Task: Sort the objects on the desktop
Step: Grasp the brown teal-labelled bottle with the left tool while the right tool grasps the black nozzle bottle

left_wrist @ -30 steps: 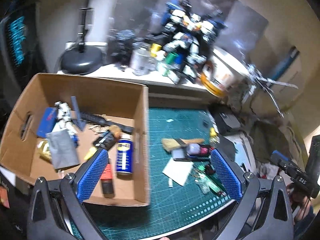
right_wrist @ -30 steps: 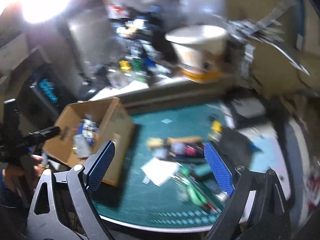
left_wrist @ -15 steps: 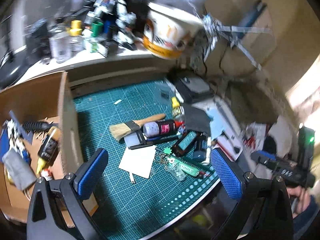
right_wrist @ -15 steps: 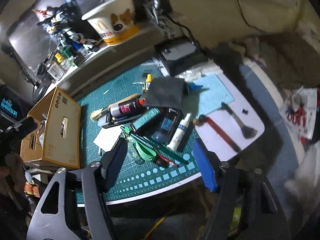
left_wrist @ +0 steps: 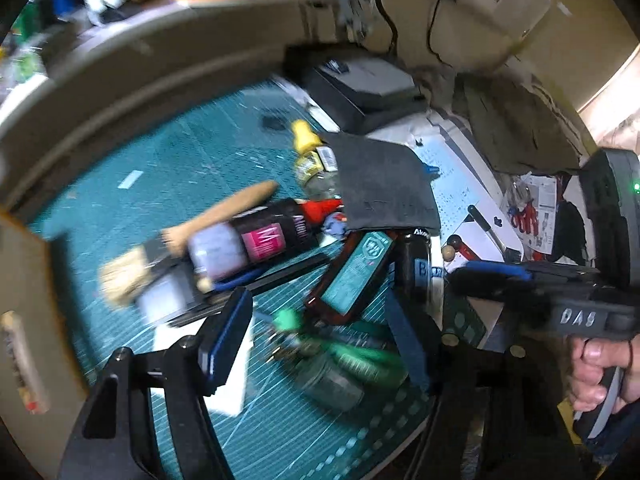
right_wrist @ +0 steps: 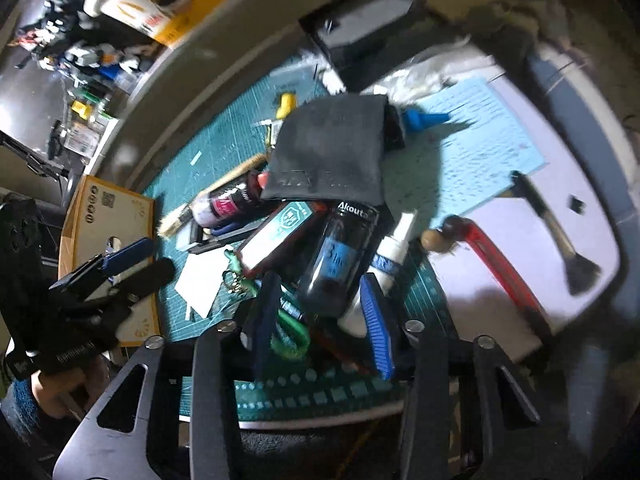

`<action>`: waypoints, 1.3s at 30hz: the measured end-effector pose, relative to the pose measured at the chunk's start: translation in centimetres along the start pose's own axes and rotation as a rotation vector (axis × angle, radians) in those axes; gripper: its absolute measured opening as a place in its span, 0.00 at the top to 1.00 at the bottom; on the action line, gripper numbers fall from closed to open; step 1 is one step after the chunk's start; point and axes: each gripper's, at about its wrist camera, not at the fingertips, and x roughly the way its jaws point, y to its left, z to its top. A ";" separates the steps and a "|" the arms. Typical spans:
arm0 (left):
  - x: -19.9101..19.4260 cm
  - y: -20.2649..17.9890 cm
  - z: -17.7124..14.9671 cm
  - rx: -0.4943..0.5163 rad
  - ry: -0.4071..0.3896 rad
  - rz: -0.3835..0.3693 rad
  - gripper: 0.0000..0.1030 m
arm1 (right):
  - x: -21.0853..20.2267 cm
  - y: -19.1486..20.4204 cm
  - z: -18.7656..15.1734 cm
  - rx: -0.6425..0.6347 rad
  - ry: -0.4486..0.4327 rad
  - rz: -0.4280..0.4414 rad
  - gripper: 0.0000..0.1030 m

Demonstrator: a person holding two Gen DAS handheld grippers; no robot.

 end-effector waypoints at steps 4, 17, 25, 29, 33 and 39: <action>3.0 -0.2 0.7 0.007 0.047 -0.013 0.38 | 2.5 -0.5 1.1 -0.013 0.049 0.012 0.67; 6.4 -0.8 1.3 0.058 0.155 -0.052 0.50 | 4.9 -1.7 1.4 0.012 0.108 0.058 0.61; 6.9 -0.9 1.1 0.077 0.166 -0.028 0.51 | 5.8 -1.4 1.8 0.028 0.114 0.049 0.57; 7.0 -0.9 1.0 0.084 0.166 -0.017 0.54 | 6.1 -1.1 2.3 0.029 0.116 0.034 0.57; 7.0 -1.5 0.7 0.104 0.168 -0.012 0.60 | 6.6 -0.8 2.7 0.027 0.125 0.008 0.57; 6.6 -1.4 0.2 0.092 0.160 -0.024 0.64 | 6.8 -0.7 3.2 0.021 0.123 -0.015 0.58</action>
